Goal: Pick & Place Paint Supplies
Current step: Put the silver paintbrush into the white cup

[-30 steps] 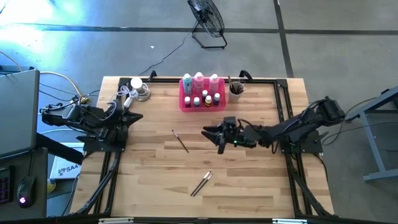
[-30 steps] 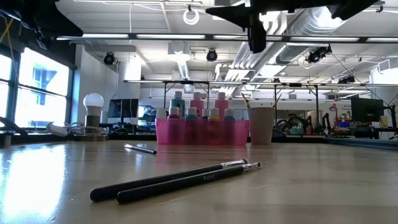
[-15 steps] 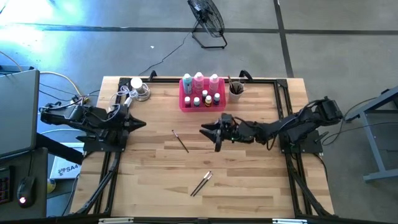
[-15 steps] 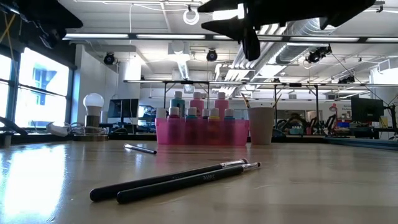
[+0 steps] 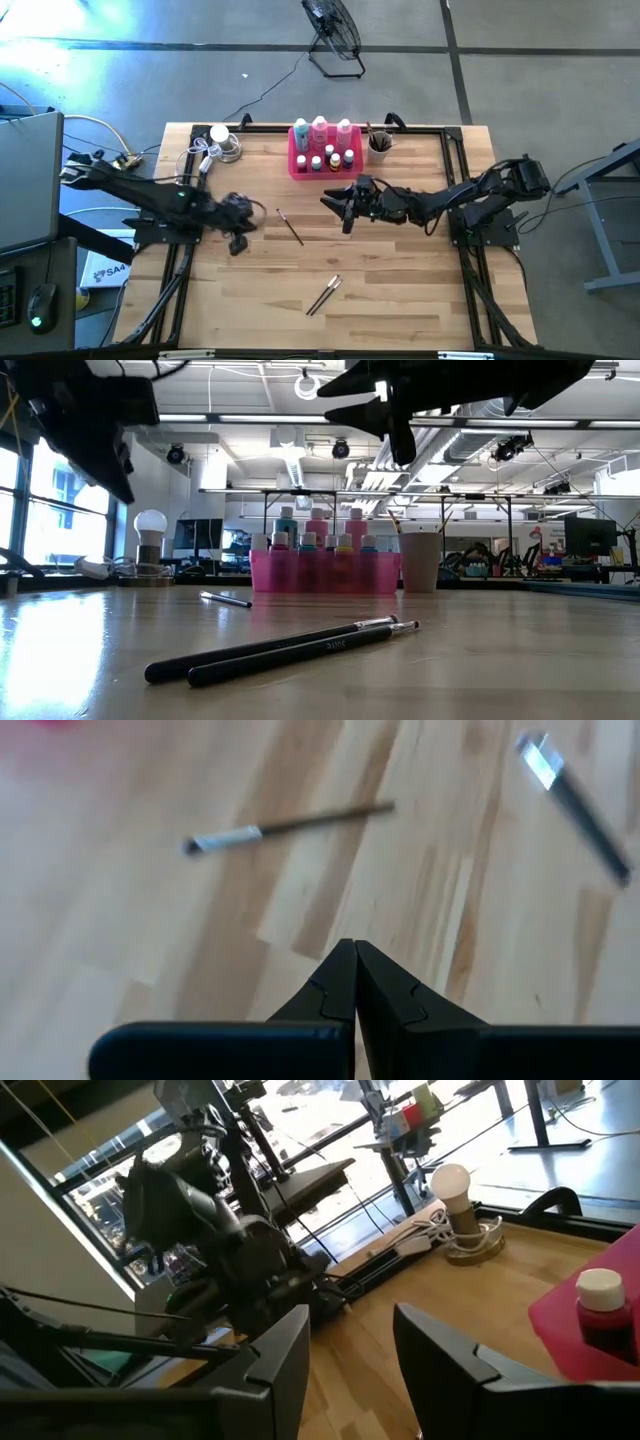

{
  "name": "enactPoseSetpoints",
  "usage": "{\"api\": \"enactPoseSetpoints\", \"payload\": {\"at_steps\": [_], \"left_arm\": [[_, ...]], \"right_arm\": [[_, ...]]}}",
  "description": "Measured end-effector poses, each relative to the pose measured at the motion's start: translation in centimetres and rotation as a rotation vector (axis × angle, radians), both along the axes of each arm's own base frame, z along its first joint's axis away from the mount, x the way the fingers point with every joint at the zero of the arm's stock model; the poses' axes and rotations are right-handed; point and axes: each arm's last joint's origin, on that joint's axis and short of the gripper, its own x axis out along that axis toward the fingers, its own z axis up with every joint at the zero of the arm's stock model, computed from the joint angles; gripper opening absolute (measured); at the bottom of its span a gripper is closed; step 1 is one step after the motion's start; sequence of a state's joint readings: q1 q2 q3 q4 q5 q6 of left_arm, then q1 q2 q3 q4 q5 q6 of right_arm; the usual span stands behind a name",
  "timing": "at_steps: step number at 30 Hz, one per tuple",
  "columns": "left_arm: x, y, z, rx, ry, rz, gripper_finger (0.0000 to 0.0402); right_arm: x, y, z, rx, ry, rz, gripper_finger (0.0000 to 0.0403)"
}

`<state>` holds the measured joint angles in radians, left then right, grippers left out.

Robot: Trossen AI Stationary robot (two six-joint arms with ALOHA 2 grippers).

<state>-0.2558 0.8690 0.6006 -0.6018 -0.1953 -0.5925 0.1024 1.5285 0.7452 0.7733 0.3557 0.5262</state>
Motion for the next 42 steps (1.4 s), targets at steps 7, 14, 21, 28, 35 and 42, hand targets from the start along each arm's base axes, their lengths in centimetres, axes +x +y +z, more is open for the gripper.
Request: {"api": "enactPoseSetpoints", "payload": {"at_steps": [7, 14, 21, 28, 35, 42], "left_arm": [[4.3, -1.4, -2.9, -0.026, 0.046, -0.106, 0.0000], [6.8, -1.9, -4.6, 0.006, -0.011, -0.082, 0.0000], [7.8, -2.0, -7.0, 0.072, 0.065, -0.037, 0.0000], [9.5, -2.3, -8.7, 0.079, 0.023, -0.028, 0.0000], [10.7, -1.9, -10.1, 0.084, -0.021, 0.015, 0.0000], [11.6, 0.4, -10.4, 0.089, -0.057, 0.107, 0.0000]], "right_arm": [[0.0, 0.0, -0.1, 0.000, 0.009, 0.002, 0.0140], [-0.1, 0.6, -0.1, 0.002, 0.013, 0.019, 0.0140], [-0.1, 1.2, -0.2, 0.001, 0.020, 0.038, 0.0140], [-0.2, 2.0, -0.2, 0.001, 0.020, 0.061, 0.0140], [-0.2, 2.0, -0.3, 0.048, 0.023, 0.059, 0.0140], [-0.2, 2.0, -0.3, 0.050, 0.024, 0.058, 0.0140]]}}
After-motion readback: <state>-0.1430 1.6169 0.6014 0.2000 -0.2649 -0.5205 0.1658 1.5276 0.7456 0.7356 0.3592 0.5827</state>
